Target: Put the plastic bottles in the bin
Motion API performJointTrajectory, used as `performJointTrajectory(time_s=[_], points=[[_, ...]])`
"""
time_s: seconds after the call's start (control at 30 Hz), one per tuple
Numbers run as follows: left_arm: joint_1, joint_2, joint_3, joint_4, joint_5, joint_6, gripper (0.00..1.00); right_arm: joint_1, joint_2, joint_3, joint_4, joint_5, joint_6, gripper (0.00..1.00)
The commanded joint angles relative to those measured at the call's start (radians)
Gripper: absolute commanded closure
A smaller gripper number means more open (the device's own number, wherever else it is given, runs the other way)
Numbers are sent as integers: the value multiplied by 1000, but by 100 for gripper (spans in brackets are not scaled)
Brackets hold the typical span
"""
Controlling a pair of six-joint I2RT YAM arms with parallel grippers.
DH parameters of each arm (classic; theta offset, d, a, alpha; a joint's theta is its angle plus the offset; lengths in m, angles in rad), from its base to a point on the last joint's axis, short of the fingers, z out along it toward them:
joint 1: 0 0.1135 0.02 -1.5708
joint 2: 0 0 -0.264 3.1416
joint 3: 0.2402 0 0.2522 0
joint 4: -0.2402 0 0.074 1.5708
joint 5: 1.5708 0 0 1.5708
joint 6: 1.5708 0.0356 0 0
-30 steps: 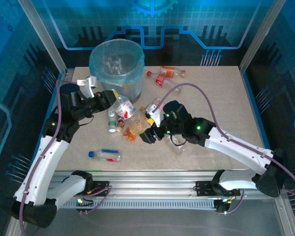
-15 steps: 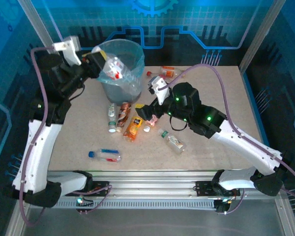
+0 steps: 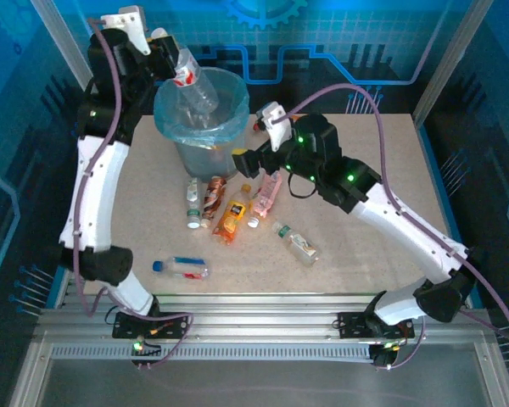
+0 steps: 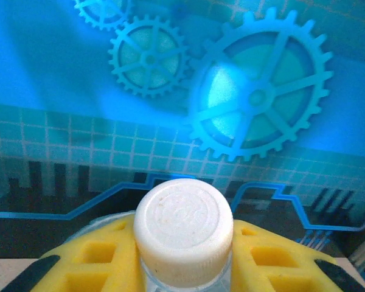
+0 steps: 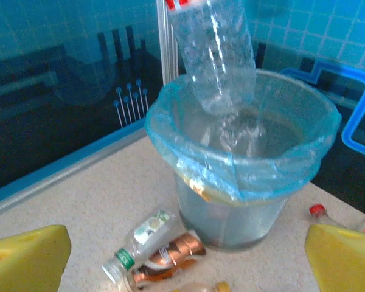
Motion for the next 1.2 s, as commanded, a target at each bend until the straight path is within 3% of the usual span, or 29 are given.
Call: performJointTrajectory(time_s=[0.0, 0.23, 0.7, 1.03, 1.17], points=[[18, 80, 106, -106, -35, 80, 100, -18, 39, 78, -27, -64, 14, 0], [22, 182, 82, -193, -39, 178, 100, -31, 80, 115, -82, -97, 15, 0], [21, 295, -102, -153, 53, 279, 100, -39, 126, 115, -119, -113, 40, 0], [43, 293, -275, -51, 110, 270, 90, -39, 152, 122, -153, -120, 54, 0], [56, 293, -282, -49, 125, 249, 75, -39, 155, 124, -156, -119, 55, 0]])
